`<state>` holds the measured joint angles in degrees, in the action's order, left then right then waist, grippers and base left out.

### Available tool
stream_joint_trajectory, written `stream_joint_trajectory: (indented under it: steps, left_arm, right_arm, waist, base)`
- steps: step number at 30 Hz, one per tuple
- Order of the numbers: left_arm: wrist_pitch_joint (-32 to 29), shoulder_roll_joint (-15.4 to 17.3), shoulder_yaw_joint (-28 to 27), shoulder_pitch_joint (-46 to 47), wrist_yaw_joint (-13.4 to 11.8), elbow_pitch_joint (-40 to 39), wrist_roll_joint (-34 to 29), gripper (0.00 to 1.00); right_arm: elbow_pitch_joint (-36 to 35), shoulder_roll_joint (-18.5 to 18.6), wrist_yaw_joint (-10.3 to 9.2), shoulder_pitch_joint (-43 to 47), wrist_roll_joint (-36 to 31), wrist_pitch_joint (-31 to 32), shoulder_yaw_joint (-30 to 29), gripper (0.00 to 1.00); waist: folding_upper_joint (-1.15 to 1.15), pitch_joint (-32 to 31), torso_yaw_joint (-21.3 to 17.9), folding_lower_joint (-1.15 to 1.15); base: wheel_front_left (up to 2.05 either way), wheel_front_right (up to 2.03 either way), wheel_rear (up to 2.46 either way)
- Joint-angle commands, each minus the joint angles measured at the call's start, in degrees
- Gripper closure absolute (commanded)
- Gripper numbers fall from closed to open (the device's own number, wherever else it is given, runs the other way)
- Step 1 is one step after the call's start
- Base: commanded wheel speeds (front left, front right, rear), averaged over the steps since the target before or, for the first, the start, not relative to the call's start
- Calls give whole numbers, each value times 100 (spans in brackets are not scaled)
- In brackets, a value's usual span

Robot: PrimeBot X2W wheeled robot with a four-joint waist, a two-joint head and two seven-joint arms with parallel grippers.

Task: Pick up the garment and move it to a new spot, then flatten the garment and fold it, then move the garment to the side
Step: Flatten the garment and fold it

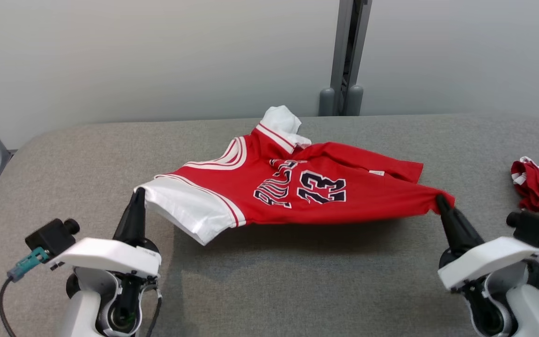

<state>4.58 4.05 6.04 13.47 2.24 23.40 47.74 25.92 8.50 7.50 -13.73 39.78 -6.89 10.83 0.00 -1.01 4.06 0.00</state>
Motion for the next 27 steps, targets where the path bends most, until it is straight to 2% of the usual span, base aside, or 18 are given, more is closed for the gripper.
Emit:
stream_joint_trajectory:
  steps: [1,5,8,16,17,18,22,27]
  left_arm:
    - [-144,-12,-107,55,20,-326,248,100]
    - [-588,-55,-302,250,-224,-1425,1006,100]
    - [-755,-83,-359,443,-498,-2068,1485,100]
    - [-738,-100,-335,1450,-1497,-3299,2635,100]
    - [-708,-101,-327,1644,-1621,-3358,2739,100]
    - [-708,-101,-327,1644,-1621,-3358,2739,100]
    - [-665,-88,-350,2497,-2095,-3297,2908,100]
    - [-893,72,-426,3784,-2652,-2629,2879,100]
  right_arm:
    - [-338,146,-2,-110,36,169,-73,100]
    - [-1331,382,-2,-327,-122,775,-344,100]
    - [-1843,373,-2,-532,-205,1183,-641,100]
    - [-2794,250,-2,-1349,-590,2387,-1337,100]
    - [-2846,230,-2,-1472,-641,2532,-1410,100]
    - [-2846,230,-2,-1472,-641,2532,-1410,100]
    - [-2899,196,-2,-2071,-852,3079,-1537,100]
    - [-2472,77,-2,-3181,-925,3647,-1623,100]
  waist:
    - [0,-103,-89,0]
    - [0,-247,-180,0]
    - [0,-297,-215,0]
    - [0,-266,-229,0]
    - [0,-229,-220,0]
    - [0,-229,-220,0]
    - [0,22,-224,0]
    - [0,801,-299,0]
  base:
    - [0,0,0]
    - [0,0,0]
    - [0,0,0]
    - [0,0,0]
    - [0,0,0]
    - [0,0,0]
    - [0,0,0]
    - [0,0,0]
